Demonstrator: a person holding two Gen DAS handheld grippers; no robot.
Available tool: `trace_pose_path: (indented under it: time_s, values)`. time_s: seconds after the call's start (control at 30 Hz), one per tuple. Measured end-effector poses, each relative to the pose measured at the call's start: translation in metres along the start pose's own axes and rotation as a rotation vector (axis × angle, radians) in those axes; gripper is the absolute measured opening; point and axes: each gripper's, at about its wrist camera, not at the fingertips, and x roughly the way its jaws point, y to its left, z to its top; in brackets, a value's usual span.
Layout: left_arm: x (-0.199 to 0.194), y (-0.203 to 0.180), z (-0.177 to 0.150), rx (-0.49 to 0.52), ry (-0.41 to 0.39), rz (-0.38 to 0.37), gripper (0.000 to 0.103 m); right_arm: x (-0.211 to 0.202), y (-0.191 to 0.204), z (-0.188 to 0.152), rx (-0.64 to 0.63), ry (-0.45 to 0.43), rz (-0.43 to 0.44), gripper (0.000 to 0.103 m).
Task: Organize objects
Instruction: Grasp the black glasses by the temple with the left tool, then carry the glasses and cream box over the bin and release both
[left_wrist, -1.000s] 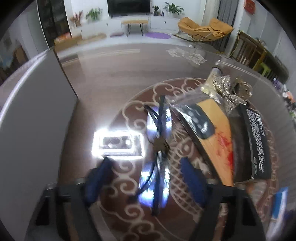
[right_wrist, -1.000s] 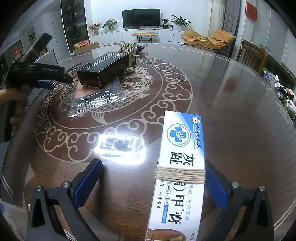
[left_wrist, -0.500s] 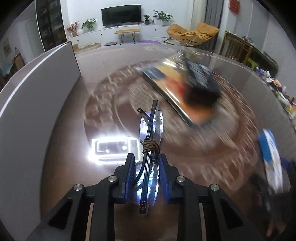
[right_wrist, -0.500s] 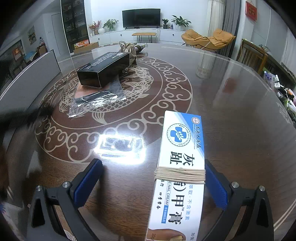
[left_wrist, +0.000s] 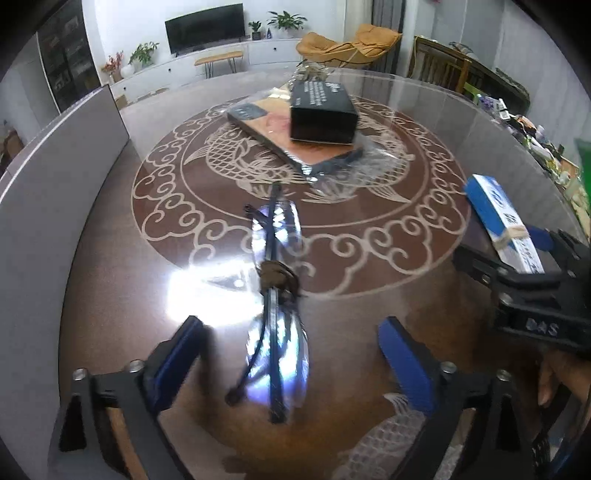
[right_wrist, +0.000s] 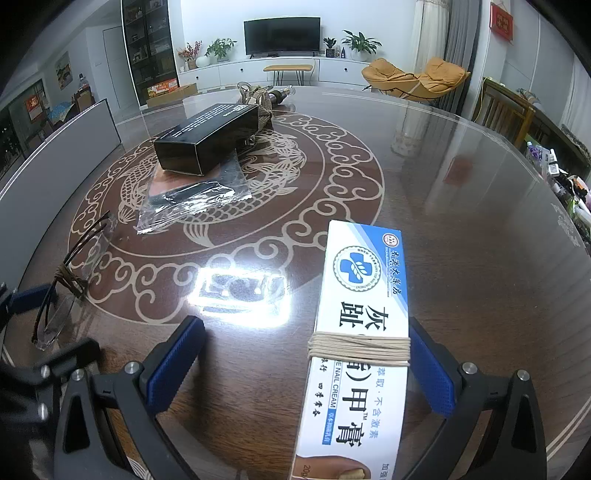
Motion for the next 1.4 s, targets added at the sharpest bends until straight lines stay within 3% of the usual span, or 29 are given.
trace_pose_path:
  time_s: [0.33,0.47,0.53,0.6,0.63,0.7,0.73,0.77,0.8,0.83,0.87,1.1,1.4]
  values:
    - [0.008,0.005,0.006,0.014,-0.054,-0.010,0.103,0.000,0.000,0.000,0.000,0.000,0.000,0.103]
    - [0.011,0.004,0.012,0.018,-0.007,-0.009,0.102,0.000,0.000,-0.001,0.000,0.000,-0.001,0.103]
    - [0.008,0.003,0.015,0.034,-0.034,-0.018,0.082,0.000,0.000,0.000,0.000,0.002,-0.001,0.103]
    - [0.005,0.003,0.016,0.046,-0.049,-0.025,0.051,-0.001,0.000,0.002,-0.022,0.032,0.016,0.103]
    - [0.003,0.002,0.016,0.050,-0.054,-0.028,0.043,0.000,-0.002,0.005,-0.036,0.054,0.027,0.103]
    - [0.001,0.004,0.015,0.049,-0.065,-0.033,0.017,0.003,-0.003,0.010,-0.056,0.119,0.042,0.103]
    - [0.000,0.005,0.013,0.043,-0.070,-0.037,0.016,0.001,-0.005,0.011,-0.051,0.136,0.054,0.102]
    - [-0.001,0.007,0.012,0.031,-0.076,-0.051,0.013,-0.003,-0.008,0.012,-0.045,0.131,0.063,0.091]
    - [-0.002,0.009,0.010,0.018,-0.081,-0.063,0.012,-0.007,-0.010,0.011,-0.048,0.125,0.055,0.066]
    - [-0.003,0.011,0.007,0.003,-0.087,-0.076,0.012,-0.010,-0.011,0.011,-0.051,0.127,0.054,0.051]
    - [-0.005,0.012,0.005,-0.009,-0.093,-0.090,0.012,-0.013,-0.015,0.011,-0.029,0.138,0.090,0.045]
    - [-0.038,0.015,-0.008,-0.055,-0.179,-0.181,0.012,-0.051,-0.023,0.010,0.095,0.089,0.230,0.044]
    - [-0.122,0.051,0.007,-0.120,-0.345,-0.222,0.012,-0.096,0.004,0.043,0.076,0.059,0.368,0.044]
